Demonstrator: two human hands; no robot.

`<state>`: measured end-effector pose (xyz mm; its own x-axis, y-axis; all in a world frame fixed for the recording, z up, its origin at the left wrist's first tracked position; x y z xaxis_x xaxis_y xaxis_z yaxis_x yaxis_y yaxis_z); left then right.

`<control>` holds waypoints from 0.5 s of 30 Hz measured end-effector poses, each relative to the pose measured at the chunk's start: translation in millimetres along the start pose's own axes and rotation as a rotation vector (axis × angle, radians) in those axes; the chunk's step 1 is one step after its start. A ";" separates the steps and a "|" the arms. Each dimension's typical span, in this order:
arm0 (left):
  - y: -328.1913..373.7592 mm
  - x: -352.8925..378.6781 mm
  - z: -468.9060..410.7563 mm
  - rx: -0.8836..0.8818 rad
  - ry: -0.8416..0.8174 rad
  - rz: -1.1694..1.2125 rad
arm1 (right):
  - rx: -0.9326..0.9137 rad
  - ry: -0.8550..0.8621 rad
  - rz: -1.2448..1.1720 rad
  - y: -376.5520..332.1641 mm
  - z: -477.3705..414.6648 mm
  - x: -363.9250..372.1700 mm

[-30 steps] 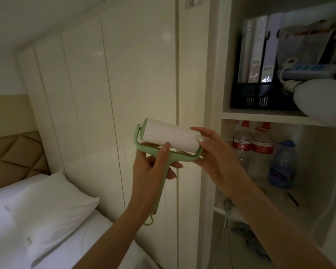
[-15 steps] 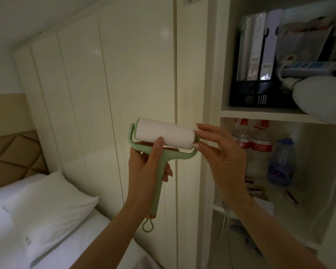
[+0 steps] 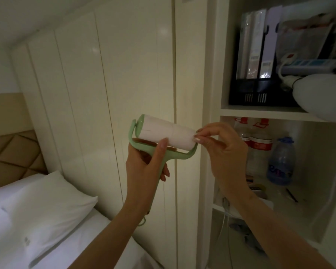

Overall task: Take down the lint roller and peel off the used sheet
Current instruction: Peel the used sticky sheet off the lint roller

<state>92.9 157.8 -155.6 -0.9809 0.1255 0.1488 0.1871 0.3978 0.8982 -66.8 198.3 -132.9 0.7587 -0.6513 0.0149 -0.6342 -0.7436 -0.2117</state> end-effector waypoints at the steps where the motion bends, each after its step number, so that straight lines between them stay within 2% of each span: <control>1: -0.1 0.2 -0.4 0.009 0.003 -0.009 | -0.016 -0.005 0.047 1.9 0.5 1.5; 4: -1.2 -0.1 -1.5 0.035 0.017 -0.037 | -0.038 -0.014 0.167 7.9 2.2 4.6; 8: -2.9 0.4 -2.9 0.050 0.036 -0.064 | -0.060 -0.054 0.210 13.3 3.9 9.0; 15: -8.0 -4.7 -8.0 -0.009 0.068 -0.029 | 0.001 -0.022 0.068 15.7 8.9 9.7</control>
<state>95.6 146.8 -160.2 -0.9873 0.0523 0.1501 0.1585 0.3926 0.9059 -68.1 181.6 -144.8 0.7173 -0.6964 -0.0212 -0.6839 -0.6980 -0.2123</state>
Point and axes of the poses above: each hand's wrist, its own z-axis away from the middle knuckle, its own x-axis out of the palm, y = z × x, the point moved 4 cm from there along -z, towards the middle knuckle, and after that the axes turned 13 degrees about -x, right-handed, at the moved point
